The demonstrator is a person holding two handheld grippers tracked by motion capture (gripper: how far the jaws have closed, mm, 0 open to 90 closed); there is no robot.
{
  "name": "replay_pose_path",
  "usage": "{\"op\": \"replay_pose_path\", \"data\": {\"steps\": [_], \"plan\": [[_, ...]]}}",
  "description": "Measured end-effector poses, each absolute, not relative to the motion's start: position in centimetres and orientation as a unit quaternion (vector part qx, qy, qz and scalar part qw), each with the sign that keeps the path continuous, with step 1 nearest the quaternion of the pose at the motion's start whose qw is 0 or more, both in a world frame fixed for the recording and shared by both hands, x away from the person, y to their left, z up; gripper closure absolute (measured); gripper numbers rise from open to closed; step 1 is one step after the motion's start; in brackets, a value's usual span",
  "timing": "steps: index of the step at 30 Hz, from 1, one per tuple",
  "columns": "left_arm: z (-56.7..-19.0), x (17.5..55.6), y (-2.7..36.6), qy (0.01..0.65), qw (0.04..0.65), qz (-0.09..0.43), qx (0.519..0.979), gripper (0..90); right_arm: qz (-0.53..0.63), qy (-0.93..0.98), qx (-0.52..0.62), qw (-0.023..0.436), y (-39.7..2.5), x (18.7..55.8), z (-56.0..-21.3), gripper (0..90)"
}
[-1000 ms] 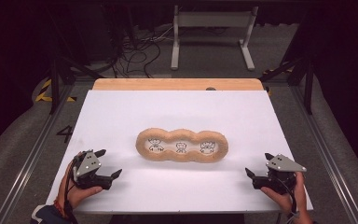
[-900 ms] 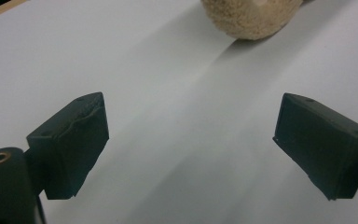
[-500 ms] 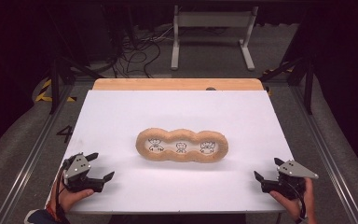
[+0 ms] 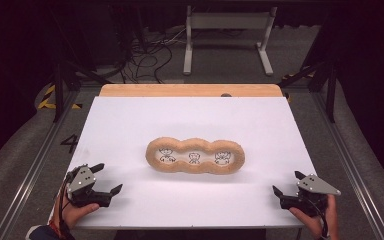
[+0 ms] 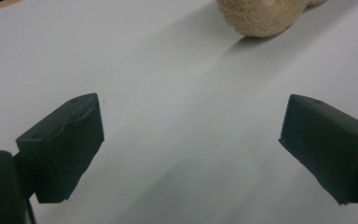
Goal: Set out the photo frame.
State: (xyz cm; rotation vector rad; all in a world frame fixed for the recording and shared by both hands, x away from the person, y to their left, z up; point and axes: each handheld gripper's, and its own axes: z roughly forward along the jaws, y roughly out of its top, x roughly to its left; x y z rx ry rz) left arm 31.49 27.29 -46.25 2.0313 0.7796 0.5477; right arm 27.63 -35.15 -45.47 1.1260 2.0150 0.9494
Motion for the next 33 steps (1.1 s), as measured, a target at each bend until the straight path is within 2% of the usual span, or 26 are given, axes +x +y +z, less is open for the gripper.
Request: {"op": "replay_pose_path", "data": {"steps": [33], "plan": [[-46.15, 31.75, 27.01, 0.307, 0.438, 0.223, 0.815, 6.2, 0.367, 0.756, 0.431, 0.329, -35.59, 27.17, -45.05, 9.9]]}}
